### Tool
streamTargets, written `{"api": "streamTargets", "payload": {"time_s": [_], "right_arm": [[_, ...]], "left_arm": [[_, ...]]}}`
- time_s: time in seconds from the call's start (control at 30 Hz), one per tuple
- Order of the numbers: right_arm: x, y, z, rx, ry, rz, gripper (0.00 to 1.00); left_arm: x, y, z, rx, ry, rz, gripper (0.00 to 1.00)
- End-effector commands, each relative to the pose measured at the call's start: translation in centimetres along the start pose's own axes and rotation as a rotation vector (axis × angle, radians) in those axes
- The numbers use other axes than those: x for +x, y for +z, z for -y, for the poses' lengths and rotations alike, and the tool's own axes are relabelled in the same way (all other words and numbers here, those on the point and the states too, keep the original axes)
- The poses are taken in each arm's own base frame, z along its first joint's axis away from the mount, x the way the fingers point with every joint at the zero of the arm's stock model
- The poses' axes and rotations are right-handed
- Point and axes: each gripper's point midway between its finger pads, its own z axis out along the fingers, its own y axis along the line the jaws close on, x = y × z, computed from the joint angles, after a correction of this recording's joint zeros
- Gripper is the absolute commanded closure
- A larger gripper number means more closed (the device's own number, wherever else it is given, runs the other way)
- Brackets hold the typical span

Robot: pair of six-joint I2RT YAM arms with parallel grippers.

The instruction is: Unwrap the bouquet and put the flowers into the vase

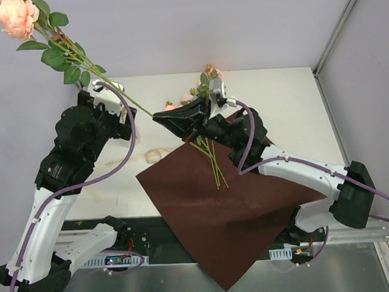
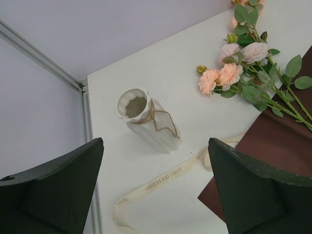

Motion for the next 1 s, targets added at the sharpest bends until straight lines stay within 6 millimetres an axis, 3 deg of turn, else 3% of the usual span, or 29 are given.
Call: {"api": "streamTargets", "payload": {"time_s": [0.0,0.23,0.37,0.67,0.97], "right_arm": [[0.6,0.3,-1.5,-0.047,0.032,-0.018,0.99],[3.8,1.5,-1.0,-0.038,0.085,-0.080,0.99],[5.6,2.4,-0.7,-0.020,0.094,-0.105,1.00],[5.6,4.3,1.1,0.047,0.093,-0.072,1.00],[5.6,4.6,1.6,0.056,0.087,-0.064,1.00]], "left_arm": [[-1.9,-0.5,-0.9,-0.026,-0.045,0.049,0.11],[-2.9,-0.9,-0.2,0.025,-0.040,0.078,0.12],[-1.6,-0.3,0.3,0.043,-0.014,0.011,0.13],[0.9,1.0,1.2,0.045,0.022,-0.101,0.13],[0.8,1.1,2.0,0.083,0.018,-0.098,0.14]]}}
